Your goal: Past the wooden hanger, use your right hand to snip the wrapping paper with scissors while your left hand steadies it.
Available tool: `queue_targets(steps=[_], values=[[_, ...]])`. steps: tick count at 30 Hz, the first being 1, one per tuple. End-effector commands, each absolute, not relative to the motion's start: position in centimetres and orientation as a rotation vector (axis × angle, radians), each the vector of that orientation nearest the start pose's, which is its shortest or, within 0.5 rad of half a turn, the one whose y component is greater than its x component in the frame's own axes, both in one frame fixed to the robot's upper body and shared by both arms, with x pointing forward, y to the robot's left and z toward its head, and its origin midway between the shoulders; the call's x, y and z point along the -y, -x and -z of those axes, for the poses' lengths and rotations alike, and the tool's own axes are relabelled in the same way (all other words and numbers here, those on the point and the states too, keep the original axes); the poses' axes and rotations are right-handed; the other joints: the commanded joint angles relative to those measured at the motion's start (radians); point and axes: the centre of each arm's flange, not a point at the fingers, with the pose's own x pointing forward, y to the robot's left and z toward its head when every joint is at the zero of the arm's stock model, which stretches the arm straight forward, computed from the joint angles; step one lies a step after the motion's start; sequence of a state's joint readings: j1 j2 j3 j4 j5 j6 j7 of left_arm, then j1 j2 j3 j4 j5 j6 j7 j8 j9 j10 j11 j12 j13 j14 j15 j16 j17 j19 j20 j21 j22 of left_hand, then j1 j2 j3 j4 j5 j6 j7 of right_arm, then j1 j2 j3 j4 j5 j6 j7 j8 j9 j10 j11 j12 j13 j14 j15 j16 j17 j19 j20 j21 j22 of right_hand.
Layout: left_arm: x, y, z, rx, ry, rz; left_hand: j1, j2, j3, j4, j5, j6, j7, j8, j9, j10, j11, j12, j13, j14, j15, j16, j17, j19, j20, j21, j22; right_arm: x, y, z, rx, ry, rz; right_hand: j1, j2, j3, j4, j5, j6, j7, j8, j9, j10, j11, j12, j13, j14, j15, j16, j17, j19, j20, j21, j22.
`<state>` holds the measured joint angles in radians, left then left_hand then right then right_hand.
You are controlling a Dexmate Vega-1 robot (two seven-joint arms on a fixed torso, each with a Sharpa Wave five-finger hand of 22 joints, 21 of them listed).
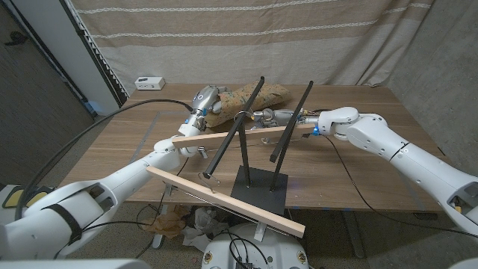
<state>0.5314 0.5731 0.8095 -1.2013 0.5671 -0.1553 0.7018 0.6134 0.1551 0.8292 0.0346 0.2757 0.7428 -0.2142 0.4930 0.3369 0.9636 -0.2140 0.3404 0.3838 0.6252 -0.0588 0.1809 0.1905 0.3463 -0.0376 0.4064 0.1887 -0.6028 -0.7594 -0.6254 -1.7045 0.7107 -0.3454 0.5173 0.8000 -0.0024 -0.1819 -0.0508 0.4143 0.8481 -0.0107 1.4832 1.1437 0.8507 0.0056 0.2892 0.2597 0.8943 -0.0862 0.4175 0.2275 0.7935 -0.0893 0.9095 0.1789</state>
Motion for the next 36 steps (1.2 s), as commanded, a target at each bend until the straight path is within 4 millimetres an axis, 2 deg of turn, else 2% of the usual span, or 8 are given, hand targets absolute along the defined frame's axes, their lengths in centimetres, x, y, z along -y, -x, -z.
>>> queue_targets(steps=[1, 6, 7, 14, 16, 23, 27, 36], values=[[-18.7, -65.0, -2.4, 1.099, -1.223, -0.223, 0.008, 0.008, -0.013, 0.002, 0.008, -0.002, -0.003, 0.009, 0.001, 0.0, -0.001, 0.007, 0.003, 0.011, -0.174, 0.007, 0.003, 0.002, -0.134, -0.006, 0.007, 15.5, -59.4, -3.1, 0.189, 0.42, -0.949, -0.013, -0.001, -0.006, 0.0, 0.006, -0.004, 0.004, 0.007, 0.006, 0.183, -0.065, 0.006, 0.001, -0.029, -0.116, -0.002, -0.001, 0.012, -0.104, -0.003, 0.003], [-18.1, -64.8, -2.1, 1.108, -1.241, -0.199, 0.01, 0.008, -0.015, 0.005, 0.012, -0.002, -0.004, 0.015, 0.003, -0.001, -0.001, 0.006, 0.0, 0.018, -0.174, 0.007, 0.005, 0.009, -0.124, -0.004, 0.011, 15.6, -59.9, -3.3, 0.182, 0.411, -0.953, -0.015, 0.0, -0.006, 0.0, 0.006, -0.004, 0.004, 0.008, 0.006, 0.186, -0.066, 0.009, 0.002, -0.027, -0.116, -0.002, -0.002, 0.015, -0.105, -0.005, 0.003], [-18.0, -64.7, -2.0, 1.111, -1.246, -0.197, 0.01, 0.008, -0.015, 0.005, 0.012, -0.003, -0.004, 0.015, 0.003, -0.002, -0.001, 0.005, 0.0, 0.019, -0.174, 0.008, 0.006, 0.009, -0.124, -0.004, 0.011, 15.6, -60.0, -3.3, 0.177, 0.41, -0.953, -0.016, 0.0, -0.007, 0.0, 0.006, -0.001, 0.004, -0.002, -0.01, 0.185, -0.062, 0.008, 0.001, -0.027, -0.116, -0.003, -0.003, 0.016, -0.104, -0.006, 0.003], [-17.3, -64.5, -1.7, 1.113, -1.246, -0.188, 0.012, 0.008, -0.015, 0.006, 0.016, -0.005, -0.004, 0.017, 0.002, -0.006, -0.002, 0.005, 0.001, 0.021, -0.173, 0.007, 0.006, 0.01, -0.122, -0.002, 0.013, 15.9, -60.5, -3.5, 0.173, 0.406, -0.955, -0.017, -0.001, -0.008, -0.001, 0.006, -0.005, 0.002, 0.007, 0.005, 0.185, -0.065, 0.01, 0.001, -0.025, -0.117, -0.003, -0.005, 0.019, -0.105, -0.009, 0.003], [-17.2, -64.4, -1.6, 1.115, -1.25, -0.187, 0.012, 0.008, -0.015, 0.007, 0.018, -0.006, -0.004, 0.02, 0.004, -0.008, -0.002, 0.005, 0.002, 0.022, -0.173, 0.008, 0.007, 0.01, -0.122, -0.001, 0.014, 16.0, -60.6, -3.6, 0.172, 0.403, -0.957, -0.017, 0.0, -0.008, -0.001, 0.006, -0.003, 0.003, -0.001, -0.008, 0.185, -0.064, 0.009, 0.0, -0.025, -0.117, -0.004, -0.006, 0.018, -0.105, -0.01, 0.003], [-16.5, -64.0, -1.3, 1.118, -1.253, -0.167, 0.013, 0.009, -0.015, 0.009, 0.019, -0.008, -0.004, 0.021, 0.005, -0.01, -0.002, 0.004, 0.002, 0.026, -0.173, 0.009, 0.008, 0.012, -0.124, 0.0, 0.014, 16.4, -60.5, -3.9, 0.188, 0.409, -0.95, -0.018, 0.001, -0.009, -0.003, 0.007, -0.005, 0.004, 0.009, 0.005, 0.184, -0.068, 0.011, -0.001, -0.026, -0.116, -0.007, -0.009, 0.023, -0.104, -0.016, 0.003], [-16.2, -63.7, -1.0, 1.119, -1.256, -0.159, 0.013, 0.008, -0.016, 0.012, 0.021, -0.01, -0.004, 0.023, 0.007, -0.011, -0.002, 0.004, 0.004, 0.028, -0.172, 0.01, 0.009, 0.012, -0.122, 0.001, 0.015, 16.8, -60.4, -4.0, 0.185, 0.402, -0.948, -0.019, 0.001, -0.01, -0.003, 0.007, -0.001, 0.002, 0.0, -0.011, 0.185, -0.066, 0.012, -0.002, -0.026, -0.115, -0.008, -0.009, 0.024, -0.104, -0.018, 0.003], [-15.6, -63.2, -0.3, 1.118, -1.267, -0.129, 0.013, 0.005, -0.018, 0.018, 0.03, -0.013, -0.004, 0.035, 0.015, -0.014, -0.002, 0.005, 0.01, 0.025, -0.173, 0.01, 0.013, 0.007, -0.132, 0.003, 0.016, 17.0, -60.3, -4.0, 0.182, 0.414, -0.937, -0.021, 0.002, -0.011, -0.005, 0.007, -0.006, 0.003, 0.007, 0.001, 0.185, -0.065, 0.013, -0.003, -0.023, -0.115, -0.01, -0.012, 0.029, -0.105, -0.023, 0.003]])
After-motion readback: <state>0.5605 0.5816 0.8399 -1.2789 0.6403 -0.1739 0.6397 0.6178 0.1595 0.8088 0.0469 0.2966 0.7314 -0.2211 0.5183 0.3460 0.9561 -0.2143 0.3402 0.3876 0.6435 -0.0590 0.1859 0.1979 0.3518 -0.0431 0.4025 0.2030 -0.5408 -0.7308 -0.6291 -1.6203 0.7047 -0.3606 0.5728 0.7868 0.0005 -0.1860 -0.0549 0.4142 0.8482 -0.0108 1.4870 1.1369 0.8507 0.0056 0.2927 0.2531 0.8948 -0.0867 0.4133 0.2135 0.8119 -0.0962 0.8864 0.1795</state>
